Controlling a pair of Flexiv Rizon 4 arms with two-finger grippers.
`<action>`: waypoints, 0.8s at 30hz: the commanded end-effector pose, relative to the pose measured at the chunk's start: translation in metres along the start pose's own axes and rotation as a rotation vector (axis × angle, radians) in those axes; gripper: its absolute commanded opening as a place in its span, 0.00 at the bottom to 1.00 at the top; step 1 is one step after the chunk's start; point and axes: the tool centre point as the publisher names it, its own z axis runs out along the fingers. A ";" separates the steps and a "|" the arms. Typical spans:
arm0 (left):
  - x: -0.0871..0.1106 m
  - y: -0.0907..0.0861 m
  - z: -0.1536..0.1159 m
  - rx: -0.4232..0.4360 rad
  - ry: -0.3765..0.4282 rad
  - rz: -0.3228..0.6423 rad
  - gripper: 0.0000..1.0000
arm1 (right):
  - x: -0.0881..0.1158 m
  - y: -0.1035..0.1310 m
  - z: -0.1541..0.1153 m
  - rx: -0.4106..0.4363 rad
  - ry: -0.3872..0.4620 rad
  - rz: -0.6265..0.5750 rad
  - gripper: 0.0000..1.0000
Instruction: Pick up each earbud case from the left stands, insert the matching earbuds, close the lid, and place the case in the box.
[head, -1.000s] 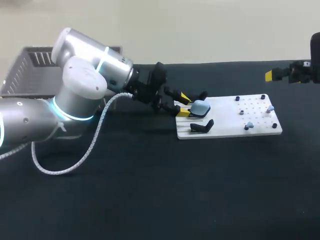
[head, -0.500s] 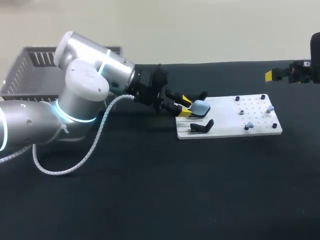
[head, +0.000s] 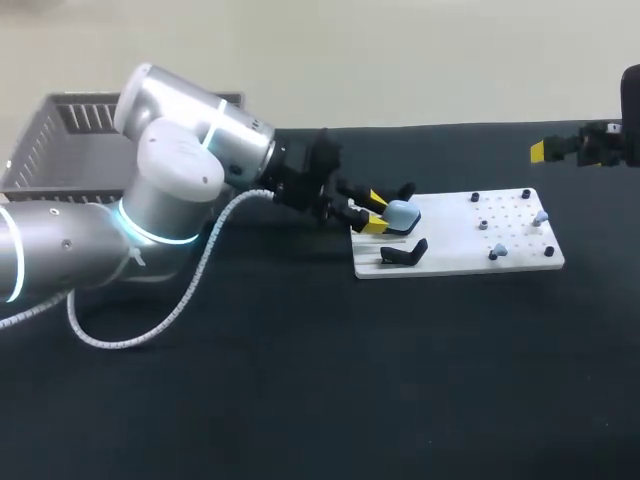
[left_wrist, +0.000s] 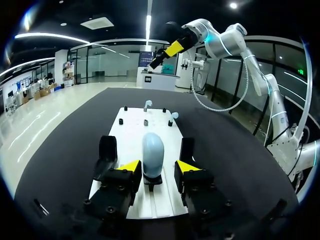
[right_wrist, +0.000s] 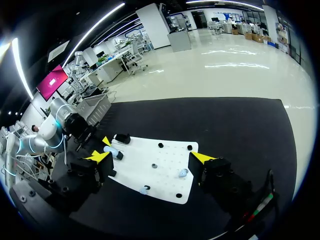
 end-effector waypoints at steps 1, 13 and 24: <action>-0.001 0.006 0.005 0.014 -0.001 0.006 0.49 | 0.000 0.000 0.000 0.000 0.000 -0.001 1.00; 0.001 0.008 0.011 0.024 -0.017 0.005 0.48 | 0.000 0.000 0.000 0.000 0.000 -0.001 1.00; 0.000 0.007 0.016 0.025 -0.028 0.007 0.48 | 0.000 0.000 0.000 0.000 0.000 -0.001 1.00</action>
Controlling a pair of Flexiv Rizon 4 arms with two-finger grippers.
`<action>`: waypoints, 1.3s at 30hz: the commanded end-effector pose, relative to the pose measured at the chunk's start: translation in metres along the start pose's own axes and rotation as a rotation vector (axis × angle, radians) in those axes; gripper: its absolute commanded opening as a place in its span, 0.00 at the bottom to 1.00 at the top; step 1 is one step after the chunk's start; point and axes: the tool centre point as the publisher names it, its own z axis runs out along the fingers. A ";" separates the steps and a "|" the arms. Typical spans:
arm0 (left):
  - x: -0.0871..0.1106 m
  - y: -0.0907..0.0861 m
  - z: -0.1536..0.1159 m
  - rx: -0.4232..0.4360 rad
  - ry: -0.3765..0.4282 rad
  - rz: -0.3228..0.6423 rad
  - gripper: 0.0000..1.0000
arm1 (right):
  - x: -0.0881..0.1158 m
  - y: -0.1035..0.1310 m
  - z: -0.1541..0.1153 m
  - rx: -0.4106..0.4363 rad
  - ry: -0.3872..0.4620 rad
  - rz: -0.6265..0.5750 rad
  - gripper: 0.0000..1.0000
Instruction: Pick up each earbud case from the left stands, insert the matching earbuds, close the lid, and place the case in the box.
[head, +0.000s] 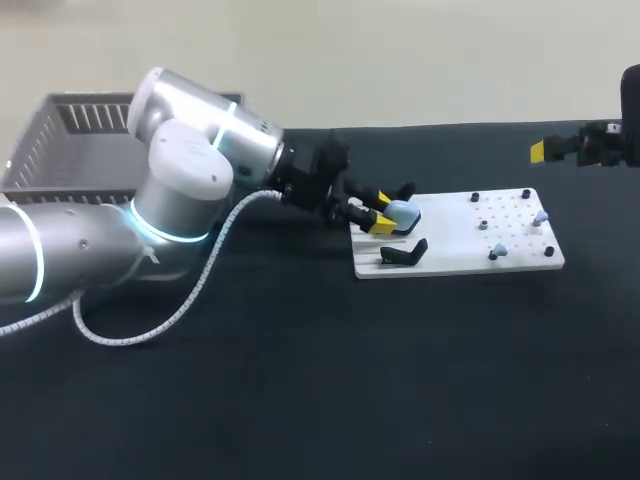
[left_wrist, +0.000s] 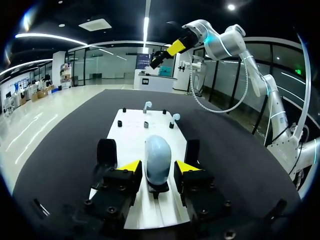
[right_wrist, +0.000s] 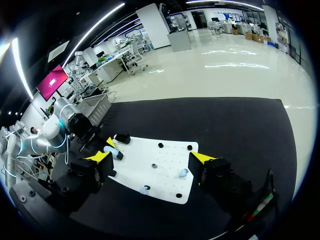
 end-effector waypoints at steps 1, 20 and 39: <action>0.001 0.001 0.003 0.000 -0.006 0.002 0.48 | 0.000 0.000 0.000 0.000 0.000 -0.001 1.00; -0.002 -0.006 0.001 -0.018 0.004 0.021 0.00 | 0.000 0.000 0.000 0.000 0.000 -0.001 1.00; -0.057 -0.029 -0.046 -0.041 -0.274 0.060 0.00 | 0.000 0.000 0.000 0.000 0.000 -0.001 1.00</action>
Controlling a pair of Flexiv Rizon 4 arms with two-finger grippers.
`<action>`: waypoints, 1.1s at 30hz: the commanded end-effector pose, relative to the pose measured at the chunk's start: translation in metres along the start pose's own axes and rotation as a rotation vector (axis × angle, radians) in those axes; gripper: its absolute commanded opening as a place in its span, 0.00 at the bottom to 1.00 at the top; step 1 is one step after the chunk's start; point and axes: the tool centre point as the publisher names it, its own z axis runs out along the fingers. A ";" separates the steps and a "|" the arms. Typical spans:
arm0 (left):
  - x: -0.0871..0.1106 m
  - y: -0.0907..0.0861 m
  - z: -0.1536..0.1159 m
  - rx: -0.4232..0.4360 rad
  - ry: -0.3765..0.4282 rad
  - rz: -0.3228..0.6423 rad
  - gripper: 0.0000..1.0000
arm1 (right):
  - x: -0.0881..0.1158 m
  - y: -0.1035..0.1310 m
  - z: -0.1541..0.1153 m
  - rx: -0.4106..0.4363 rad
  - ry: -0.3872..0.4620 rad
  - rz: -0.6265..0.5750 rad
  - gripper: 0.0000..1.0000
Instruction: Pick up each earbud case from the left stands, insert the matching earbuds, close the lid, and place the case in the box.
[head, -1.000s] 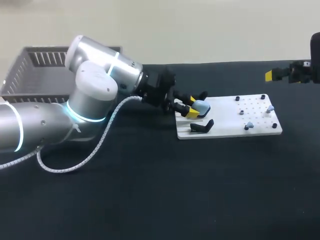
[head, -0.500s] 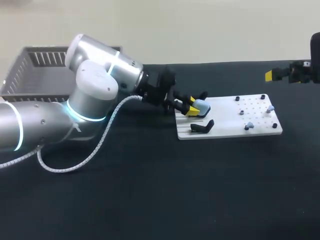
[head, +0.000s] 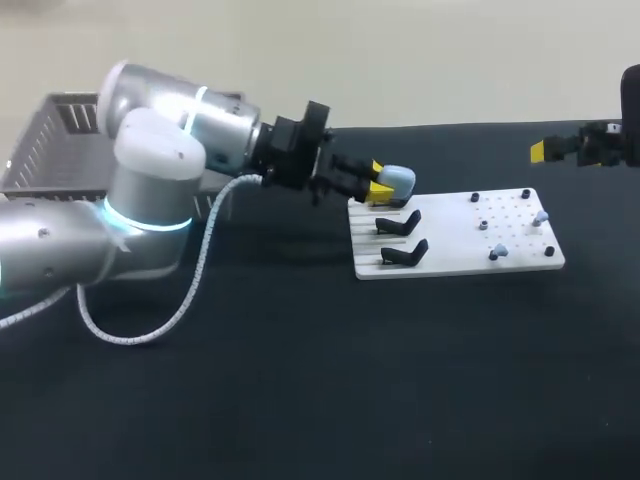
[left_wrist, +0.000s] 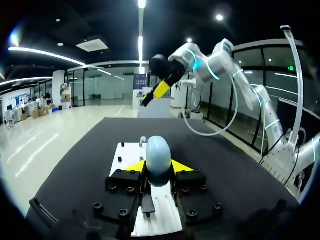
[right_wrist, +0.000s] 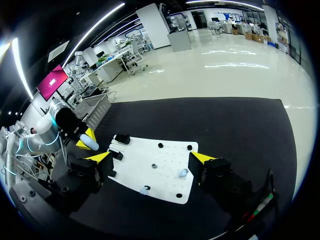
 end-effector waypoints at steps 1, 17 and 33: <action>0.002 -0.009 -0.007 -0.036 -0.083 0.005 0.00 | 0.000 0.000 0.000 0.000 0.000 -0.001 1.00; -0.024 -0.036 -0.014 -0.090 -0.161 0.036 0.00 | 0.000 0.000 0.000 0.000 0.000 -0.001 1.00; -0.023 -0.036 -0.015 -0.064 -0.172 0.060 0.00 | 0.015 0.022 -0.007 -0.024 0.025 -0.074 1.00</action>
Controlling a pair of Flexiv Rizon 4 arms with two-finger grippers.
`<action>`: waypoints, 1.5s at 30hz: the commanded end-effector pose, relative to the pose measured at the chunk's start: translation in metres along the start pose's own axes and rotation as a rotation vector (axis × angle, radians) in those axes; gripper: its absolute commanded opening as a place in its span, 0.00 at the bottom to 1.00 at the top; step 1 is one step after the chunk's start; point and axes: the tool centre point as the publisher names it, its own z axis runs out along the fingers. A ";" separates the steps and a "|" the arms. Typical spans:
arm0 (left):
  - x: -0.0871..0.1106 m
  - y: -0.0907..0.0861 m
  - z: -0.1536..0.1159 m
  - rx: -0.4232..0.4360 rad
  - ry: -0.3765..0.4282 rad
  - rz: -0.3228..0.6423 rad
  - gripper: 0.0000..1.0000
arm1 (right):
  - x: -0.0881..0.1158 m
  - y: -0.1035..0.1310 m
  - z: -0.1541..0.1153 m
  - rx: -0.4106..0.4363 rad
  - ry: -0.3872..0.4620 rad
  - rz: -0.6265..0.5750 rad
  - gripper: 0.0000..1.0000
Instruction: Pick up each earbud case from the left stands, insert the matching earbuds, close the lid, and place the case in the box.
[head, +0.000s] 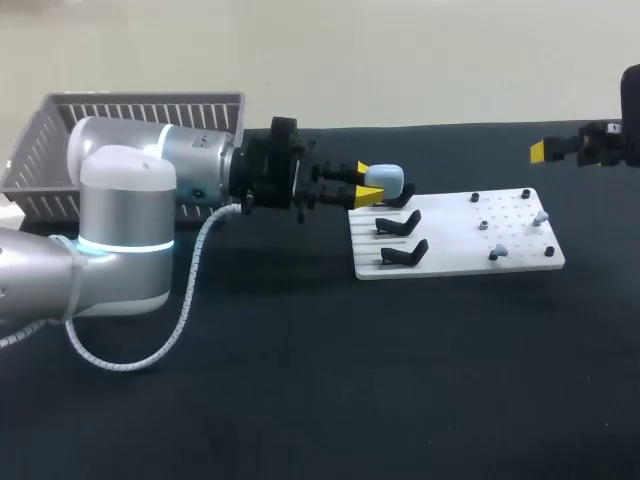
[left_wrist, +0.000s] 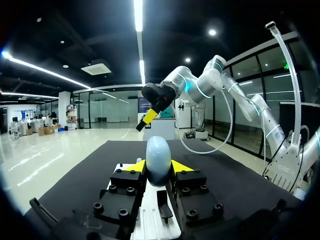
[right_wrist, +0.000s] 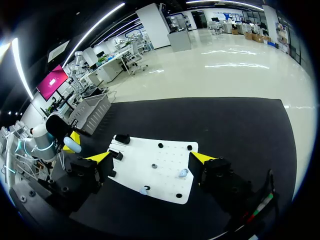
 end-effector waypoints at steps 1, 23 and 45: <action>0.000 -0.001 0.001 -0.006 -0.001 0.002 0.00 | 0.015 0.023 -0.009 -0.019 0.017 -0.056 1.00; 0.000 -0.001 0.001 -0.006 -0.001 0.002 0.00 | 0.058 0.149 0.003 -0.138 0.134 -0.218 1.00; 0.000 -0.001 0.001 -0.006 -0.001 0.002 0.00 | 0.035 0.182 0.061 -0.168 0.182 -0.232 1.00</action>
